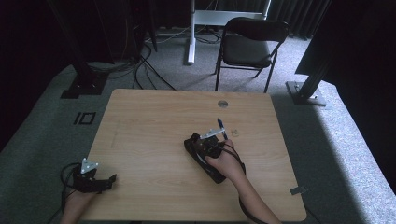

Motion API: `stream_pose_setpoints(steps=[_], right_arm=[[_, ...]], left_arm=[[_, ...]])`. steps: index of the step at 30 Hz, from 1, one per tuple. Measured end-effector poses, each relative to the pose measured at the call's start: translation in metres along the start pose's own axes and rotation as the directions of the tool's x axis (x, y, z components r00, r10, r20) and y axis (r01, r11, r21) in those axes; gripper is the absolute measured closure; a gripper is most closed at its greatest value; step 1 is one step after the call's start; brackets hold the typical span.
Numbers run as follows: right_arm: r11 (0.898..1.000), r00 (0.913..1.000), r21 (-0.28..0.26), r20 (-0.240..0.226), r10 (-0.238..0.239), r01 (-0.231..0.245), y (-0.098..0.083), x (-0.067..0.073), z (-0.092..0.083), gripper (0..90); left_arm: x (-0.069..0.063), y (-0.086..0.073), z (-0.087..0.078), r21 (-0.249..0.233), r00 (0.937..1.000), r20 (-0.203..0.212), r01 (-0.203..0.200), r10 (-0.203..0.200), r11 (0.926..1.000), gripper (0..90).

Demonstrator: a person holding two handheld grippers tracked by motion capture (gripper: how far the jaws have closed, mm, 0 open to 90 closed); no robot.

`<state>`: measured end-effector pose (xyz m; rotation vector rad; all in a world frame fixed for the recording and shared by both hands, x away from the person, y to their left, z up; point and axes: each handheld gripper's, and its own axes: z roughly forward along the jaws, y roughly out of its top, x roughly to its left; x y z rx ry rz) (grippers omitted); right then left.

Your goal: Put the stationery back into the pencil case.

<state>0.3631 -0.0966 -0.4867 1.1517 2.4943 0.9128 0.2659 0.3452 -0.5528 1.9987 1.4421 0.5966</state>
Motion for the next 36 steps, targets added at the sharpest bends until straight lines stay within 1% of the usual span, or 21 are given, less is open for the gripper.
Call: stream_pose_setpoints(steps=[3, 8, 11, 12, 14, 16, 21, 26, 27, 32, 36], right_arm=[[1.000, 1.0000, -0.009, 0.003, -0.004, 0.004, 0.000, -0.001, -0.004, 70.5], [0.999, 0.9998, -0.030, -0.012, -0.018, 0.018, 0.001, -0.002, -0.012, 69.7], [0.999, 0.9996, -0.044, -0.018, -0.020, 0.019, 0.001, -0.003, -0.017, 69.7], [0.999, 0.9997, -0.053, -0.023, -0.013, 0.012, 0.001, -0.004, -0.019, 69.6], [0.998, 0.9996, -0.055, -0.027, -0.011, 0.010, 0.001, -0.005, -0.023, 69.5], [0.997, 0.9991, -0.072, -0.042, -0.006, 0.003, 0.001, -0.005, -0.026, 69.5], [0.995, 0.9981, -0.103, -0.061, -0.011, 0.005, 0.002, -0.004, -0.034, 69.5], [0.989, 0.9974, -0.150, -0.071, -0.014, 0.003, 0.006, -0.004, -0.043, 69.5], [0.988, 0.9975, -0.155, -0.068, -0.022, 0.011, 0.006, -0.004, -0.045, 69.5], [0.983, 0.9984, -0.185, -0.056, -0.013, 0.002, 0.007, -0.008, -0.050, 67.7], [0.981, 0.9987, -0.191, -0.050, -0.005, -0.005, 0.007, -0.012, -0.052, 67.7]], left_arm=[[0.000, 0.000, 0.000, 0.000, 1.0000, 0.000, 0.000, 0.000, 1.0000, 0.2], [0.000, 0.000, 0.000, 0.000, 1.0000, 0.000, 0.000, 0.000, 1.0000, 0.3], [0.000, 0.000, 0.000, 0.000, 1.0000, 0.000, 0.000, 0.000, 1.0000, 0.2], [0.000, 0.000, 0.000, 0.000, 1.0000, 0.000, 0.001, -0.001, 1.0000, 0.2], [0.000, 0.000, 0.000, 0.000, 1.0000, 0.000, 0.000, 0.000, 1.0000, 0.2], [0.000, 0.000, 0.000, 0.000, 1.0000, 0.000, 0.000, 0.000, 1.0000, 0.2], [0.000, 0.000, 0.000, 0.000, 1.0000, 0.000, 0.000, 0.000, 1.0000, 0.2], [0.000, 0.000, 0.000, 0.000, 1.0000, 0.000, -0.001, 0.001, 1.0000, 0.2], [0.000, 0.000, 0.000, 0.000, 1.0000, 0.000, -0.001, 0.001, 1.0000, 0.2], [0.000, 0.000, 0.000, -0.001, 1.0000, 0.000, -0.001, 0.001, 1.0000, 0.2], [0.000, 0.000, 0.000, 0.000, 1.0000, 0.000, -0.001, 0.001, 1.0000, 0.3]])
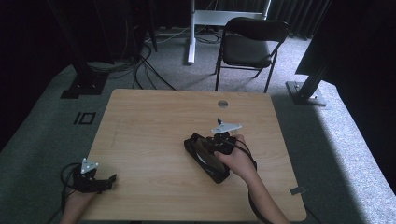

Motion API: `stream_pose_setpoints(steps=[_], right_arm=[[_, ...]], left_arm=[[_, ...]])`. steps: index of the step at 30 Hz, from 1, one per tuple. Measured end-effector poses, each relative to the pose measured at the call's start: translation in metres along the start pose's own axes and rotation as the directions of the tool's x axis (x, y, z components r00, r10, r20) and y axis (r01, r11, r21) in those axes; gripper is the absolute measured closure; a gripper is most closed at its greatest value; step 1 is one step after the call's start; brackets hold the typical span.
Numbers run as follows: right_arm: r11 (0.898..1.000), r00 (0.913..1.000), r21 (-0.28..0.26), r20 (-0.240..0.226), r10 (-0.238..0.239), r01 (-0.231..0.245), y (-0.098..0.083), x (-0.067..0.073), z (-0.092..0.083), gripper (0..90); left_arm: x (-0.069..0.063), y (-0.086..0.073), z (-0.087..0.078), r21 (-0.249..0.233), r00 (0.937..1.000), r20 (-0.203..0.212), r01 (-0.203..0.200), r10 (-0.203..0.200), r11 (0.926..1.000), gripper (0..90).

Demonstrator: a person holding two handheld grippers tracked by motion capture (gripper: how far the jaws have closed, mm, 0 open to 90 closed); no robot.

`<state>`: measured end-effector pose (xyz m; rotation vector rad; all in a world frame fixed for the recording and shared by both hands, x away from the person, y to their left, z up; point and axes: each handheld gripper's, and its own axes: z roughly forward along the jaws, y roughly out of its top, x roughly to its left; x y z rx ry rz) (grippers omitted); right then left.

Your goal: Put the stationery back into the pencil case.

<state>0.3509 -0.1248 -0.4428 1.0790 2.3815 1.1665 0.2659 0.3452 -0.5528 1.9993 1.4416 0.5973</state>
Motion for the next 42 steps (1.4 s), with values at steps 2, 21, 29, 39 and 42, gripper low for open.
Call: stream_pose_setpoints(steps=[2, 21, 29, 39, 42], right_arm=[[1.000, 1.0000, -0.007, 0.008, 0.004, -0.004, 0.000, -0.002, -0.001, 67.7], [0.993, 0.9876, -0.083, 0.125, 0.095, -0.085, -0.017, -0.038, -0.005, 64.7], [0.990, 0.9737, -0.078, 0.188, 0.128, -0.115, -0.030, -0.057, -0.004, 61.0], [0.979, 0.9498, -0.108, 0.246, 0.194, -0.172, -0.044, -0.077, 0.001, 57.4], [0.977, 0.9448, -0.107, 0.255, 0.206, -0.184, -0.048, -0.083, 0.004, 56.1]], left_arm=[[0.000, 0.000, 0.000, 0.000, 1.0000, 0.000, 0.000, 0.000, 1.0000, 0.3], [0.000, 0.000, 0.000, 0.000, 1.0000, 0.000, 0.001, -0.001, 1.0000, 0.3], [0.000, 0.000, 0.000, 0.000, 1.0000, 0.000, 0.001, -0.001, 1.0000, 0.2], [0.000, 0.000, 0.000, 0.000, 1.0000, 0.000, 0.001, -0.001, 1.0000, 0.2], [0.000, 0.000, 0.000, 0.000, 1.0000, 0.000, 0.001, -0.001, 1.0000, 0.2]])
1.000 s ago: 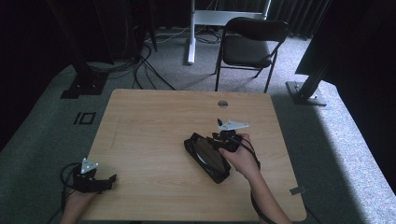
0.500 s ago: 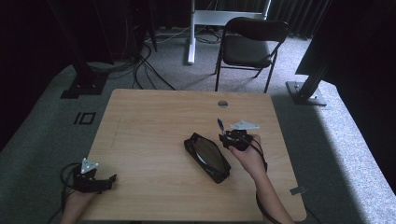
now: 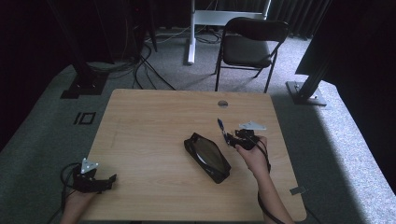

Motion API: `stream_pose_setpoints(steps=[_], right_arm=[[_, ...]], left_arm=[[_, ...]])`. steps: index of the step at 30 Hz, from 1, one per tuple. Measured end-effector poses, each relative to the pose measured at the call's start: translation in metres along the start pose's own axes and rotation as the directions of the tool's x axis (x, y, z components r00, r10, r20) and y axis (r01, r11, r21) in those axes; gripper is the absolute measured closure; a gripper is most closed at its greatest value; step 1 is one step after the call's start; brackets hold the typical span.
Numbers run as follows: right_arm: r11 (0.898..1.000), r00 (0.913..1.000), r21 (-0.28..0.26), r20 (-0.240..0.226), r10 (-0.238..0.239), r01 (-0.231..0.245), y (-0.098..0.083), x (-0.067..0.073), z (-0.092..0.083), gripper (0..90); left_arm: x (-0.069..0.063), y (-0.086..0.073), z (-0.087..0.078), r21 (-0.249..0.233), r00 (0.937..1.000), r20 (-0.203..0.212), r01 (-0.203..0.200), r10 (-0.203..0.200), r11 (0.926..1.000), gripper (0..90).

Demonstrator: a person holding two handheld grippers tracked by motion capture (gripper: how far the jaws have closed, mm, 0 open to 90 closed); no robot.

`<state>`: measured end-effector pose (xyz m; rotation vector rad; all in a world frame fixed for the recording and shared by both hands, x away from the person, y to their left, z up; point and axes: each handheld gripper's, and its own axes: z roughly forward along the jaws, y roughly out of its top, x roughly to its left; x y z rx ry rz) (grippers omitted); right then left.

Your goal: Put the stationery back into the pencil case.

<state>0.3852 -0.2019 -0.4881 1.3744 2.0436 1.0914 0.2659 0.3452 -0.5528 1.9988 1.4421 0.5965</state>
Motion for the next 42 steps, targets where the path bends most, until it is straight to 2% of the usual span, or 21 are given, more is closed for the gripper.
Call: stream_pose_setpoints(steps=[4, 6, 16, 26, 31, 40, 42], right_arm=[[1.000, 0.9999, -0.007, 0.011, 0.009, -0.008, -0.004, -0.005, 0.005, 51.9], [1.000, 0.9993, 0.000, 0.037, 0.002, -0.002, -0.007, -0.007, 0.009, 52.9], [0.998, 0.9975, 0.019, 0.041, 0.059, -0.059, -0.017, -0.020, 0.024, 54.2], [0.997, 0.9960, 0.013, 0.055, 0.071, -0.072, -0.020, -0.032, 0.035, 50.7], [0.997, 0.9947, 0.031, 0.071, 0.074, -0.076, -0.021, -0.037, 0.042, 51.9], [0.993, 0.9919, 0.041, 0.068, 0.107, -0.110, -0.020, -0.040, 0.054, 53.3], [0.994, 0.9926, 0.042, 0.066, 0.102, -0.105, -0.018, -0.039, 0.056, 53.6]], left_arm=[[0.000, 0.000, 0.000, 0.000, 1.0000, 0.000, 0.000, 0.000, 1.0000, 0.2], [0.000, 0.000, 0.000, 0.000, 1.0000, 0.000, 0.000, 0.000, 1.0000, 0.2], [0.000, 0.000, 0.000, 0.000, 1.0000, 0.000, 0.000, 0.000, 1.0000, 0.3], [0.000, 0.000, 0.000, 0.000, 1.0000, 0.000, 0.000, 0.000, 1.0000, 0.3], [0.000, 0.000, 0.000, 0.000, 1.0000, 0.000, 0.001, -0.001, 1.0000, 0.2], [0.000, 0.000, 0.000, 0.000, 1.0000, 0.000, 0.001, -0.001, 1.0000, 0.2], [0.000, 0.000, 0.000, 0.000, 1.0000, 0.000, 0.001, -0.001, 1.0000, 0.2]])
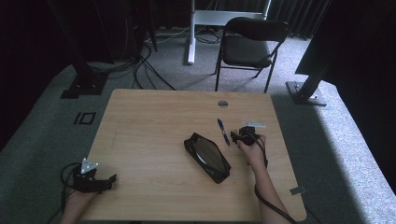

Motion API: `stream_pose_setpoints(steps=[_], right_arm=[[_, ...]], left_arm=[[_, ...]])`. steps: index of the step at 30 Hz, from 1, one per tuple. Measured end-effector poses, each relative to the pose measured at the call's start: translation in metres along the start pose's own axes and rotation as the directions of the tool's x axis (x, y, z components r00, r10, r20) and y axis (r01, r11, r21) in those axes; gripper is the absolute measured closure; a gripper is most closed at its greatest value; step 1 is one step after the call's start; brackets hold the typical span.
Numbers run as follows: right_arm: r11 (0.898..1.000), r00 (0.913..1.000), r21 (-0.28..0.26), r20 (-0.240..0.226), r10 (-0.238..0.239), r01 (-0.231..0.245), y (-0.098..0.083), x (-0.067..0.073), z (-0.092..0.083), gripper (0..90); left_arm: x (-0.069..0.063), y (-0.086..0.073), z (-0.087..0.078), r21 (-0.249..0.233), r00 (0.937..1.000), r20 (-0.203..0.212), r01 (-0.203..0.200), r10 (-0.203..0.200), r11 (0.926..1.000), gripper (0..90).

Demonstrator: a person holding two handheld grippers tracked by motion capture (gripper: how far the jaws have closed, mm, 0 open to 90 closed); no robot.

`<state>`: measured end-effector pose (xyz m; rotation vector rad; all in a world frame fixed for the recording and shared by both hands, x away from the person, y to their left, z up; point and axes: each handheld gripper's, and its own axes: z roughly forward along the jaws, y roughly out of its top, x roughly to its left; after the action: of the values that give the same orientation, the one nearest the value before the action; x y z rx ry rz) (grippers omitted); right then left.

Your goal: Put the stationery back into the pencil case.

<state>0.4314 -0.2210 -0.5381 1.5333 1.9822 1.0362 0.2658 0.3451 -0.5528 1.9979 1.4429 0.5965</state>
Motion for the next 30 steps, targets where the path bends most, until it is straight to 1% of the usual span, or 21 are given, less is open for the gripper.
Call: stream_pose_setpoints(steps=[6, 8, 14, 16, 18, 19, 21, 27, 30], right_arm=[[1.000, 0.9998, 0.008, 0.021, 0.004, -0.004, 0.005, -0.003, 0.005, 54.3], [1.000, 0.9996, 0.021, 0.025, 0.014, -0.014, 0.007, -0.005, 0.009, 54.7], [0.999, 0.9995, 0.052, 0.032, 0.006, -0.008, 0.008, -0.005, 0.017, 56.9], [0.998, 0.9994, 0.059, 0.034, 0.003, -0.005, 0.008, -0.005, 0.019, 59.0], [0.998, 0.9994, 0.062, 0.034, 0.005, -0.007, 0.008, -0.005, 0.019, 59.1], [0.998, 0.9991, 0.070, 0.042, 0.006, -0.009, 0.009, -0.005, 0.020, 62.0], [0.998, 0.9995, 0.069, 0.030, 0.010, -0.013, 0.009, -0.005, 0.020, 62.4], [0.997, 0.9978, 0.070, 0.056, -0.036, 0.032, 0.007, -0.001, 0.020, 67.2], [0.997, 0.9972, 0.074, 0.064, -0.038, 0.033, 0.007, 0.000, 0.020, 67.5]], left_arm=[[0.000, 0.000, 0.000, 0.000, 1.0000, 0.000, 0.000, 0.000, 1.0000, 0.2], [0.000, 0.000, 0.000, 0.000, 1.0000, 0.000, 0.000, 0.000, 1.0000, 0.3], [0.000, 0.000, 0.000, 0.000, 1.0000, 0.000, 0.000, 0.000, 1.0000, 0.2], [0.000, 0.000, 0.000, 0.000, 1.0000, 0.000, 0.000, 0.000, 1.0000, 0.2], [0.000, 0.000, 0.000, 0.000, 1.0000, 0.000, 0.000, 0.000, 1.0000, 0.3], [0.000, 0.000, 0.000, 0.000, 1.0000, 0.000, 0.000, 0.000, 1.0000, 0.2], [0.000, 0.000, 0.000, 0.000, 1.0000, 0.000, 0.000, 0.000, 1.0000, 0.2], [0.000, 0.000, 0.000, 0.000, 1.0000, 0.000, 0.000, 0.000, 1.0000, 0.2], [0.000, 0.000, 0.000, 0.000, 1.0000, 0.000, 0.000, 0.000, 1.0000, 0.2]])
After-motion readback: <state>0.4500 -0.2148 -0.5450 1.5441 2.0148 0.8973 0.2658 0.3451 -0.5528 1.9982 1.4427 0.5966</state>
